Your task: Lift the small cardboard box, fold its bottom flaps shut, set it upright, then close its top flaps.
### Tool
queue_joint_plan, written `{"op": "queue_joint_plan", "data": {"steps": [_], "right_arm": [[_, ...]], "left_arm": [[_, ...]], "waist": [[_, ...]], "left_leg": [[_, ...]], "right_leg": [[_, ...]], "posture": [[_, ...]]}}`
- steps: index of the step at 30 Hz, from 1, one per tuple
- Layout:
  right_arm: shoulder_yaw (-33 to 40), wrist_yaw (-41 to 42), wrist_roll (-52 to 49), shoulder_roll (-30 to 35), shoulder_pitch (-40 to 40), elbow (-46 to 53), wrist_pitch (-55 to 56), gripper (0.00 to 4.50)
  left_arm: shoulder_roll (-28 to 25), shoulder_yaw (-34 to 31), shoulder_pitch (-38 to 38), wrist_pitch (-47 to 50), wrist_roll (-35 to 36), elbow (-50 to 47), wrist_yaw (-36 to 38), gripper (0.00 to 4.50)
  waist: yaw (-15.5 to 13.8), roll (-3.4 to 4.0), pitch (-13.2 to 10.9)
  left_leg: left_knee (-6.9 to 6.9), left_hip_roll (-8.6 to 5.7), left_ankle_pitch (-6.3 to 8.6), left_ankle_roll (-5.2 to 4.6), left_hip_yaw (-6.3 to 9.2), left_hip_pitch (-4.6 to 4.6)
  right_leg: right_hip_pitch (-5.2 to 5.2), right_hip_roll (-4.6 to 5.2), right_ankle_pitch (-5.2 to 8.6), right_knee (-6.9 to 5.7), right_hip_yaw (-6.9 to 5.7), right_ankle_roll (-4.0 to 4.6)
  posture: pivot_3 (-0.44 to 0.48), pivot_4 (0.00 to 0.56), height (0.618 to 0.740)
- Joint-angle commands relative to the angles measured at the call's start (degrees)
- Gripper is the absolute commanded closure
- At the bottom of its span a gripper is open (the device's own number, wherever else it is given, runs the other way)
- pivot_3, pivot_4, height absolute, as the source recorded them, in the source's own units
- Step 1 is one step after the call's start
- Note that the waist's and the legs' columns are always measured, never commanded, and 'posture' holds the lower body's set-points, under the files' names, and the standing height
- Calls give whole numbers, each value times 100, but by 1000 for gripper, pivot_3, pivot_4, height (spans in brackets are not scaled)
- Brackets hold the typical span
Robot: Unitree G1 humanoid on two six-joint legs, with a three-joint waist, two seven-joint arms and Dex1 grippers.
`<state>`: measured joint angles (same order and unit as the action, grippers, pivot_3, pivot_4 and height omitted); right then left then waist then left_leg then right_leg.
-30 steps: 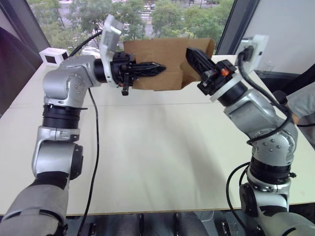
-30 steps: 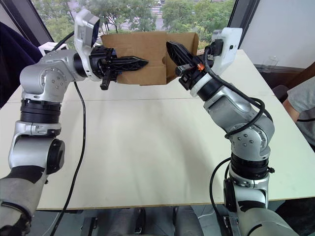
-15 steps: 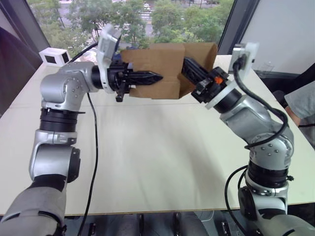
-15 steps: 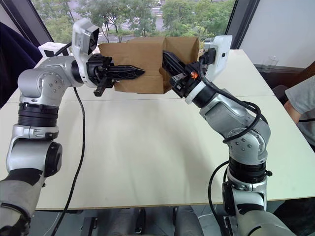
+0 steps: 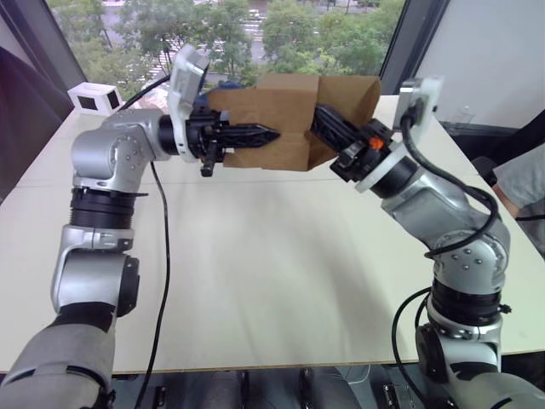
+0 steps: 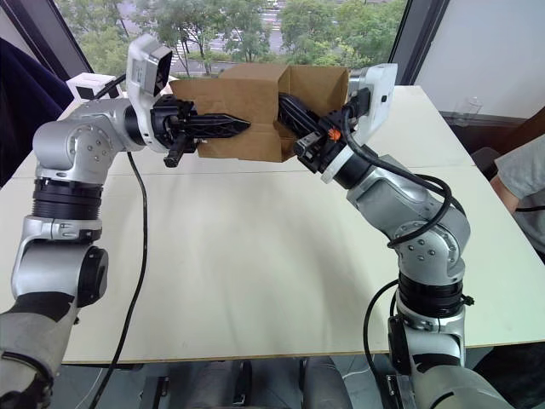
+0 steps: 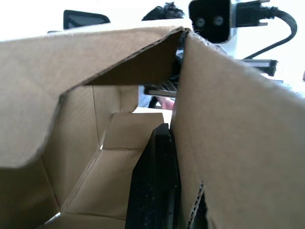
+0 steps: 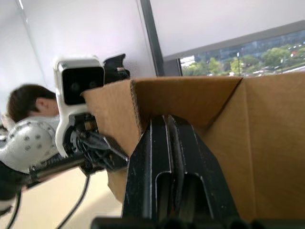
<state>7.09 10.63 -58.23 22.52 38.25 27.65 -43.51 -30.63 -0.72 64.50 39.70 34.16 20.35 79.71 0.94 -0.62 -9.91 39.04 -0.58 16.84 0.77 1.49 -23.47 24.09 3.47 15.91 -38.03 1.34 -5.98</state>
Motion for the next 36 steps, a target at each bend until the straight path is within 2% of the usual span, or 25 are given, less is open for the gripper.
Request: {"op": "queue_joint_plan", "data": {"steps": [1, 7, 13, 17, 21, 25, 32, 36], "right_arm": [[32, 205, -167, 182, -109, 451, -56, 4441], [246, 278, -318, 518, -320, 574, -148, 4441], [956, 759, -968, 1483, -1006, 777, -443, 4441], [1138, 1050, -1161, 1954, -1441, 796, -553, 4441], [811, 815, -264, 1769, -1402, 478, -175, 4441], [475, 806, 206, 1537, -1247, 358, 19, 4441], [163, 904, 430, 1164, -1039, 319, 107, 4441], [167, 867, 174, 818, -830, 306, 119, 4441]], "left_arm": [[-10, -99, 62, -107, -59, 33, -141, 4500], [-4, -97, 96, -136, -58, 92, -148, 4500], [6, -76, 138, -149, -82, 182, -96, 4500], [9, -72, 169, -152, -96, 222, -59, 4500], [34, -37, 204, -99, -67, 177, -4, 4500], [24, -35, 213, 19, -11, 57, 58, 4500], [0, -58, 186, 215, 71, -179, 94, 4500], [-72, 40, 60, 271, 69, -371, 181, 4500]], "waist": [[1, 0, 0], [2, 0, 0], [-30, -3, -2], [-18, -3, -2], [7, -3, -2], [-4, -3, -2], [-21, -3, -2], [-13, -3, -2]], "left_leg": [[0, 0, 0, 0, 0, 0], [0, 0, 0, 0, 1, 0], [2, -3, 0, -1, 1, -3], [2, -1, 2, -3, 2, -3], [2, 6, 2, -3, 1, -2], [2, 9, 1, -2, 1, -2], [3, 7, 1, -1, 1, -2], [3, 8, 1, -1, 2, -2]], "right_leg": [[0, 0, 0, 0, 0, 0], [0, -1, 0, 0, 0, 0], [-4, 4, 0, 4, -1, 0], [-4, 0, 0, 6, -1, 0], [-2, -9, 0, 4, 1, 0], [0, -14, 0, 4, 3, 0], [-1, -11, 0, 4, 4, 0], [-1, -12, 0, 3, 3, 0]], "posture": [[0, 150, 740], [0, 150, 740], [0, 150, 740], [0, 150, 740], [0, 150, 740], [0, 150, 740], [0, 150, 740], [0, 150, 740]]}}
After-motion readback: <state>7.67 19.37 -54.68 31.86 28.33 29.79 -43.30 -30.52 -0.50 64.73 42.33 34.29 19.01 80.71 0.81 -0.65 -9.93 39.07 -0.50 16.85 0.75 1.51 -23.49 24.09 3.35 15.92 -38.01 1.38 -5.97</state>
